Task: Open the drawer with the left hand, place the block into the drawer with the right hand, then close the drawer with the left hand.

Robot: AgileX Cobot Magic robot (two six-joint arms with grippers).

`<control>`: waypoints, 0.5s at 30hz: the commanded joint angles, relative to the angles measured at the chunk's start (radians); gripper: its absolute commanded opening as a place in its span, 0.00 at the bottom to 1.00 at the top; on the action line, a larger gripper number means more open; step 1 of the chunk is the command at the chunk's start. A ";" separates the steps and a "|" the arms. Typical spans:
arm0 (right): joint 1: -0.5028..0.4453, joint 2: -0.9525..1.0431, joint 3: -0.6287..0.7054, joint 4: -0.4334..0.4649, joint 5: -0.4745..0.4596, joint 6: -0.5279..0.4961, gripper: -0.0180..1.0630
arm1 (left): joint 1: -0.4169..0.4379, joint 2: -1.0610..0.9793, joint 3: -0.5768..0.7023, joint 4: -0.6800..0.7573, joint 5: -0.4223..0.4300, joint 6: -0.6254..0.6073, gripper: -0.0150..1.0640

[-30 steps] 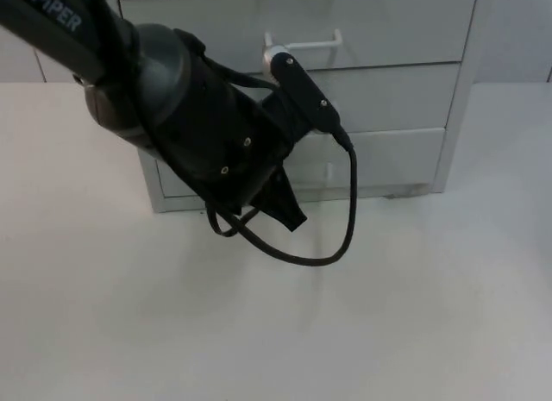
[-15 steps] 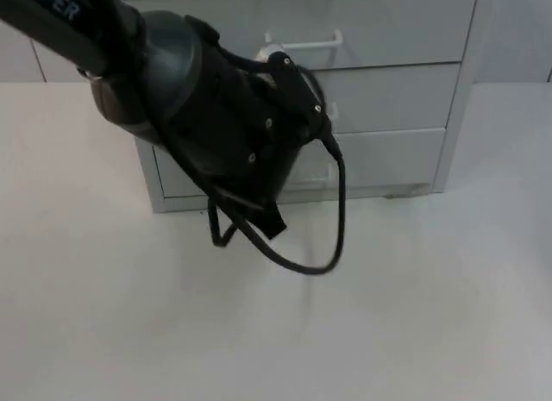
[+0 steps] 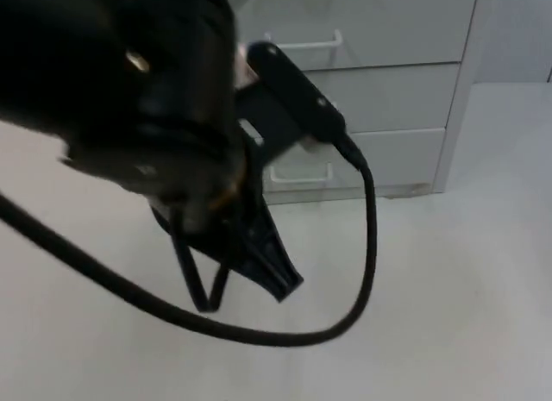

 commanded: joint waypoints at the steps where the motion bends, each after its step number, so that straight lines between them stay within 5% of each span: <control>1: -0.006 -0.009 0.004 0.006 -0.007 -0.003 0.74 | 0.013 -0.069 0.012 -0.096 0.002 0.074 0.01; 9: -0.006 -0.009 0.004 0.006 -0.007 -0.024 0.74 | 0.114 -0.307 0.012 -0.260 -0.007 0.204 0.01; 15: -0.006 -0.009 0.004 0.008 -0.007 -0.024 0.74 | 0.295 -0.500 0.012 -0.349 0.006 0.297 0.01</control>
